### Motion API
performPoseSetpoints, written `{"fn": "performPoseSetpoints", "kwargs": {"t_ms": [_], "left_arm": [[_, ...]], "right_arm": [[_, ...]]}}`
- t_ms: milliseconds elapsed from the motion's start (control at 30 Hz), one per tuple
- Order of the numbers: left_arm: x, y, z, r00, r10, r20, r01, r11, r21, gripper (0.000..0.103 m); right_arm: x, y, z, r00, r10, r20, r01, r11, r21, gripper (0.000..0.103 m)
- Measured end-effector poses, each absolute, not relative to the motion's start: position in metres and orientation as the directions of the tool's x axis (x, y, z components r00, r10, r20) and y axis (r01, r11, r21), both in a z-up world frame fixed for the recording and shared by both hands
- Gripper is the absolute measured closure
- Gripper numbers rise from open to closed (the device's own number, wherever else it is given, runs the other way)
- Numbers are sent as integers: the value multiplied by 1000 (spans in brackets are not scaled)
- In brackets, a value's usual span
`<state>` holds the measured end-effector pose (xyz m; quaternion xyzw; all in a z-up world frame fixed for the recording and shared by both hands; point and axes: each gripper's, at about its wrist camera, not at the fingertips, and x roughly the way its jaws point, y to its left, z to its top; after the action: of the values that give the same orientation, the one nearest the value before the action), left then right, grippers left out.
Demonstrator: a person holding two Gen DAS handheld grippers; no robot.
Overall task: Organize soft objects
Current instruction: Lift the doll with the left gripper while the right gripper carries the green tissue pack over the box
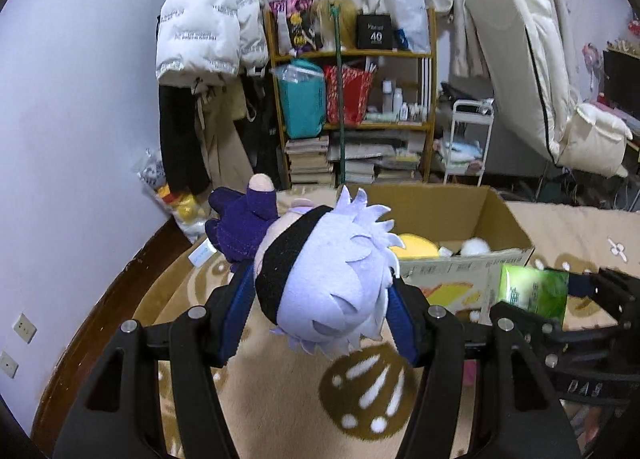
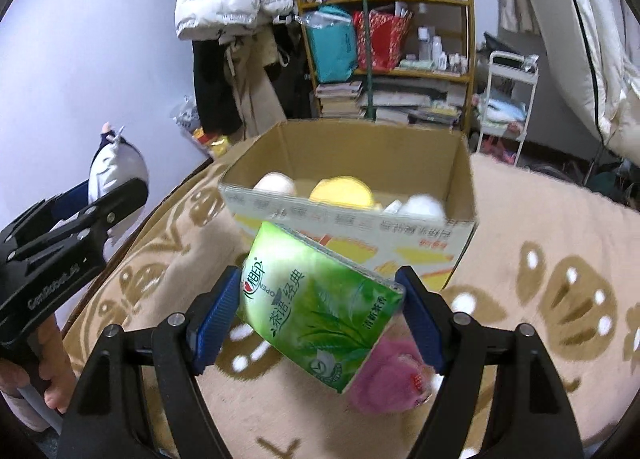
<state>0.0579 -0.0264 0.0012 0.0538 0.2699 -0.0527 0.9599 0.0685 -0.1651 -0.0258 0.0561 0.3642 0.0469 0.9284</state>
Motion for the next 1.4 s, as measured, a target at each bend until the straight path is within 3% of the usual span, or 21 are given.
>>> {"fn": "performPoseSetpoints", "kwargs": {"t_ms": [567, 767, 1400], "left_arm": [[95, -58, 18, 888, -136, -440, 193, 977, 88, 43], [113, -74, 14, 888, -148, -435, 230, 963, 141, 43], [147, -87, -22, 851, -193, -488, 276, 956, 103, 42]], "right_arm": [[107, -213, 12, 798, 62, -599, -10, 996, 89, 21], [122, -221, 12, 807, 61, -588, -5, 995, 96, 21], [148, -221, -17, 824, 81, -561, -2, 990, 139, 21]]}}
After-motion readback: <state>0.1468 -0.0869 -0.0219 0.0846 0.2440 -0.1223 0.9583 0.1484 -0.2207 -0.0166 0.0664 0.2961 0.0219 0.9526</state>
